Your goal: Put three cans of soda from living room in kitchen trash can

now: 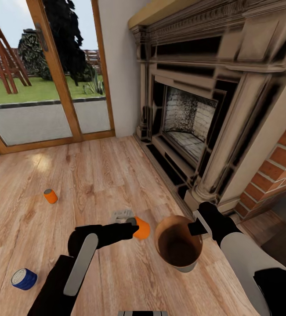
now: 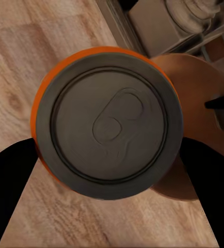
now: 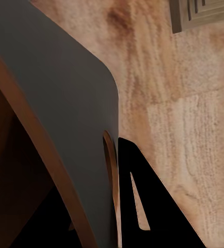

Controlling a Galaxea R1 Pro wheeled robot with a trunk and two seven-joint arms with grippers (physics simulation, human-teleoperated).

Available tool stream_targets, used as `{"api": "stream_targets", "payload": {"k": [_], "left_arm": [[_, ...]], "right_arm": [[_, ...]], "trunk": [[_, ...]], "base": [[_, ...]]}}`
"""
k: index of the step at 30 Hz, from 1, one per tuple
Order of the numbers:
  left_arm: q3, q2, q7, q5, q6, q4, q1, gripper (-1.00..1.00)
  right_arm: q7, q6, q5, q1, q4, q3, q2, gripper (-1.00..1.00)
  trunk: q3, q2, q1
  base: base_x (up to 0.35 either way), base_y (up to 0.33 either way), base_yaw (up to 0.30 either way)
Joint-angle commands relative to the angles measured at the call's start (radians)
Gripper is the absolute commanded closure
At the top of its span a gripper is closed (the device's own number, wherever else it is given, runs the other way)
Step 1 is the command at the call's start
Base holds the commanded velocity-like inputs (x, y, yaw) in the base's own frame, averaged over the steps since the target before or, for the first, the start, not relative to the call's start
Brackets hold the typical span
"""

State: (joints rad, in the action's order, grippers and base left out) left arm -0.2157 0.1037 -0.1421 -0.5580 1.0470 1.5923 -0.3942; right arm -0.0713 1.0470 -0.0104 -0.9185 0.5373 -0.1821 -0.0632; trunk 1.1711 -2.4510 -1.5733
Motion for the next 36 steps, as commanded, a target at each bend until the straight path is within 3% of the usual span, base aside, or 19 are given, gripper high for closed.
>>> {"api": "stream_targets", "payload": {"k": [1, 7, 9, 12, 22, 28, 36], "left_arm": [[0.0, -0.001, -0.001, -0.005, 0.0, 0.0, -0.002, 1.0], [-0.001, -0.002, 0.0, -0.04, 0.0, -0.001, -0.017, 1.0], [-0.008, -0.01, 0.0, -0.124, 0.0, 0.0, -0.027, 1.0], [-0.014, -0.031, 0.0, -0.185, 0.0, 0.0, -0.04, 1.0], [-0.023, -0.05, 0.0, -0.274, 0.0, 0.0, -0.052, 1.0], [-0.06, -0.053, 0.0, -0.346, 0.0, 0.0, -0.055, 1.0], [-0.122, -0.052, -0.001, -0.376, 0.0, -0.001, -0.055, 1.0]], "right_arm": [[-0.004, 0.0, 0.008, 0.0, 0.0, 0.001, 0.0, 1.0], [-0.004, 0.0, 0.008, 0.0, 0.0, 0.001, 0.0, 1.0], [-0.004, 0.0, 0.008, 0.0, -0.001, 0.001, 0.003, 1.0], [-0.004, 0.0, 0.008, 0.0, -0.007, 0.001, 0.005, 1.0], [-0.002, 0.0, 0.006, 0.0, -0.018, 0.001, 0.023, 1.0], [-0.001, 0.0, 0.006, 0.0, -0.019, 0.001, 0.032, 1.0], [-0.001, 0.0, 0.005, 0.0, -0.019, -0.003, 0.047, 1.0]], "trunk": [[0.0, 0.0, 0.0], [0.0, 0.0, 0.0], [0.0, 0.0, 0.0], [0.0, 0.0, 0.0], [0.0, 0.0, 0.0], [0.0, 0.0, 0.0], [0.0, 0.0, 0.0]], "base": [[0.0, 0.0, 0.0], [0.0, 0.0, 0.0], [0.0, 0.0, 0.0], [0.0, 0.0, 0.0], [0.0, 0.0, 0.0], [0.0, 0.0, 0.0], [0.0, 0.0, 0.0]]}}
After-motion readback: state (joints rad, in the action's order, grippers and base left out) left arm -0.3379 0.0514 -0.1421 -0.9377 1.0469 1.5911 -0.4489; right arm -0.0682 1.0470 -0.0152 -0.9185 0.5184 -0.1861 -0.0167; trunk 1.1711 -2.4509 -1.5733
